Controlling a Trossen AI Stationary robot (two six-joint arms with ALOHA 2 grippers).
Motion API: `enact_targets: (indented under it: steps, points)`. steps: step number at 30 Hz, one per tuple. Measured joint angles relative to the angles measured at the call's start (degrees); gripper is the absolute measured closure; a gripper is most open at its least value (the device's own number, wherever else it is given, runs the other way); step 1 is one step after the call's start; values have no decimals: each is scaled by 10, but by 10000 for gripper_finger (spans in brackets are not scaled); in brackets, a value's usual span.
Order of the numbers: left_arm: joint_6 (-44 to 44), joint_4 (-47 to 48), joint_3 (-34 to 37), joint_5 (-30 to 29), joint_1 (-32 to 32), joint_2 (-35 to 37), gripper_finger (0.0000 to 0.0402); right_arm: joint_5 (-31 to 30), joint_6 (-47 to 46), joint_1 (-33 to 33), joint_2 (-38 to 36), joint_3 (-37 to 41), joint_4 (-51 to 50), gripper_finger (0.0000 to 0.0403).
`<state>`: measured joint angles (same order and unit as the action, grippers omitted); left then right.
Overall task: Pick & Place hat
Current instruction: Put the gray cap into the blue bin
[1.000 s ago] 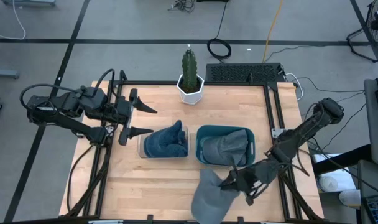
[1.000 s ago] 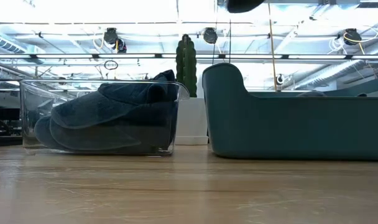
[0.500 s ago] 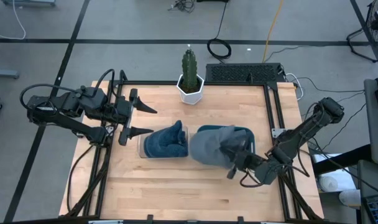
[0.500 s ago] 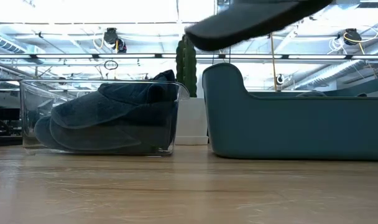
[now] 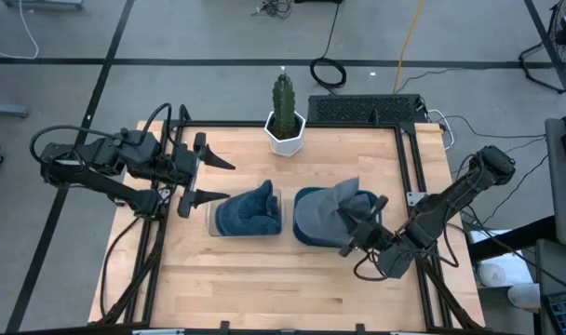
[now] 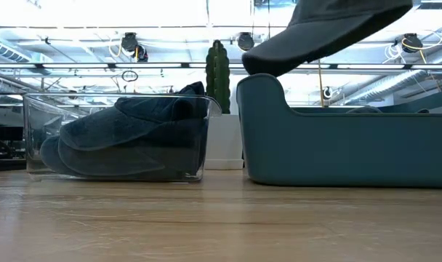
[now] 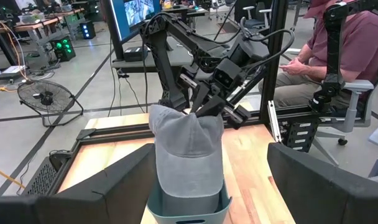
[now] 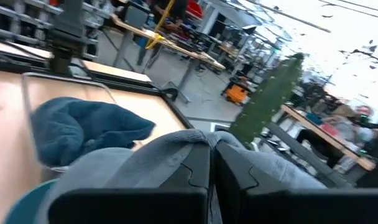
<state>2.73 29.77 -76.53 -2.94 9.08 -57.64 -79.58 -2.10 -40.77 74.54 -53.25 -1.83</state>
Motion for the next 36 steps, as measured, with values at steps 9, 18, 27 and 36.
enact_targets:
  steps: [9, 18, 27, 36]
  points:
    - [0, 0, 0, 0, 0, 0, 82, -29, -19, 11, 0, 0, -33, 403]
    - [0, 0, 0, 0, 0, 0, 82, -28, -40, 22, 0, 26, -29, 403]
    - [0, 0, 0, 0, 0, 0, 82, -26, -65, 22, 0, 26, -27, 403]
    - [0, 0, 0, 0, 0, 0, 82, 3, -94, 25, 5, 26, -32, 403]
